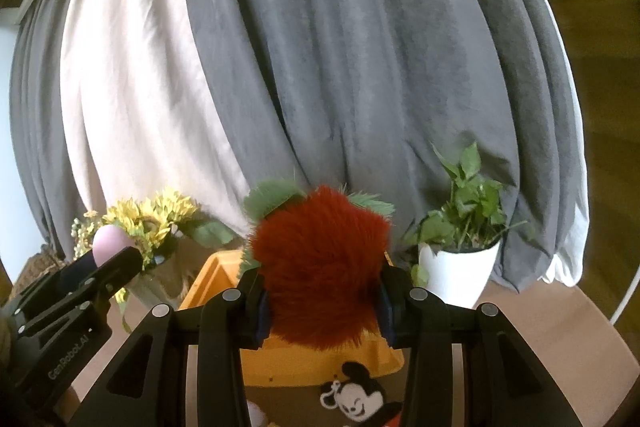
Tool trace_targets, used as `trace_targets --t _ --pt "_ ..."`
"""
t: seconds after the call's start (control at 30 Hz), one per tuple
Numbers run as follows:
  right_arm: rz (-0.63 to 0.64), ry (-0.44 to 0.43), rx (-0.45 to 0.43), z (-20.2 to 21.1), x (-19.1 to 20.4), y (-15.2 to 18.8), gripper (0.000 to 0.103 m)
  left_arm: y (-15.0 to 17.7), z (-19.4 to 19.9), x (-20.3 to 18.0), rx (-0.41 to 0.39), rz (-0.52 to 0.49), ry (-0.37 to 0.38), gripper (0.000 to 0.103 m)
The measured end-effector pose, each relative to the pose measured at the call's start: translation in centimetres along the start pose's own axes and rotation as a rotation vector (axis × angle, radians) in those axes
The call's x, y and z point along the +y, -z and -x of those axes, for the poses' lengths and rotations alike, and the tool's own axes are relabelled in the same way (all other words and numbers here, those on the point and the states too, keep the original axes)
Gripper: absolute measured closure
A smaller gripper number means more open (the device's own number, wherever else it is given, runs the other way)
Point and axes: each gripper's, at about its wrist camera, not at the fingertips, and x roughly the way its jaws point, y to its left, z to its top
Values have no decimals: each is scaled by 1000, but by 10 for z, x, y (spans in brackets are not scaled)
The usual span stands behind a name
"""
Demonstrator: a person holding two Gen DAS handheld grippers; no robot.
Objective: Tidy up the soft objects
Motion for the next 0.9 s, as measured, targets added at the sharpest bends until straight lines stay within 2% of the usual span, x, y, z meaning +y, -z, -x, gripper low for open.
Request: trace_targets --t 0.47,0.9 --pt "19 -17 16 -48 4 -12 61 -8 -47 9 1 -4 11 60" --pt "29 -15 96 -100 0 0 61 10 -99 17 95 5 2 60"
